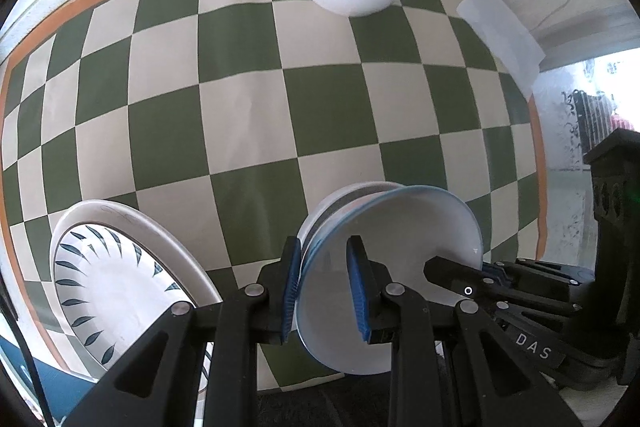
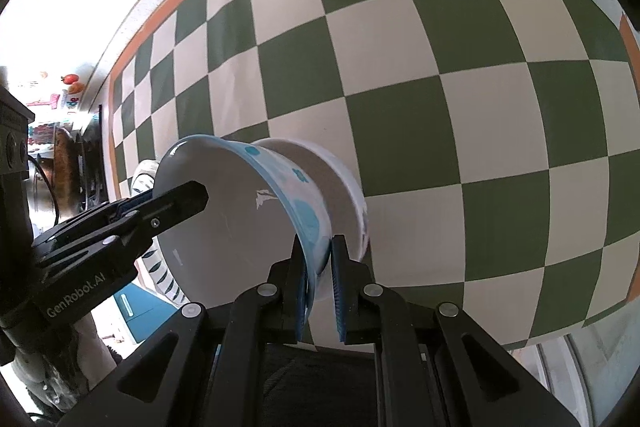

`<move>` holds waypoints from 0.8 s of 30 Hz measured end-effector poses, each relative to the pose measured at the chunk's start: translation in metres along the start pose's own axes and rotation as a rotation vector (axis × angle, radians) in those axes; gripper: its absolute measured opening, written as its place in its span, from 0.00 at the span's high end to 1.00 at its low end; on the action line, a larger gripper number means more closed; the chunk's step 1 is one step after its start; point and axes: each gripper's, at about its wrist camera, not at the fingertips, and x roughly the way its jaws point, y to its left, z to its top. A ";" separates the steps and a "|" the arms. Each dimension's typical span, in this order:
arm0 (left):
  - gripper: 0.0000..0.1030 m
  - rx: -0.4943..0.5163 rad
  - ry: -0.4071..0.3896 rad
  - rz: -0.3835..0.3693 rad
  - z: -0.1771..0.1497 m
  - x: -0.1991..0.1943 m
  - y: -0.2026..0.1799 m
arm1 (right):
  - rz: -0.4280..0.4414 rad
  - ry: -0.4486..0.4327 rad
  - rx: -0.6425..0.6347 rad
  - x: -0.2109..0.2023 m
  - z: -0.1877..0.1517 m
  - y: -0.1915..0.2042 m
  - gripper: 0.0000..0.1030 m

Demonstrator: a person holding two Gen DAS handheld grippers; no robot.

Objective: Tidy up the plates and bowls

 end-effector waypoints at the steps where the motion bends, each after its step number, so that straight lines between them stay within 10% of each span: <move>1: 0.79 0.003 0.005 0.007 0.000 0.002 0.000 | 0.000 0.005 0.004 0.002 0.001 0.000 0.88; 16: 0.80 -0.025 0.052 -0.005 -0.002 0.013 0.010 | -0.051 0.011 0.002 0.005 0.006 0.000 0.85; 24: 0.73 -0.085 -0.101 -0.046 0.021 -0.044 0.017 | 0.021 -0.012 0.023 -0.020 0.015 -0.007 0.83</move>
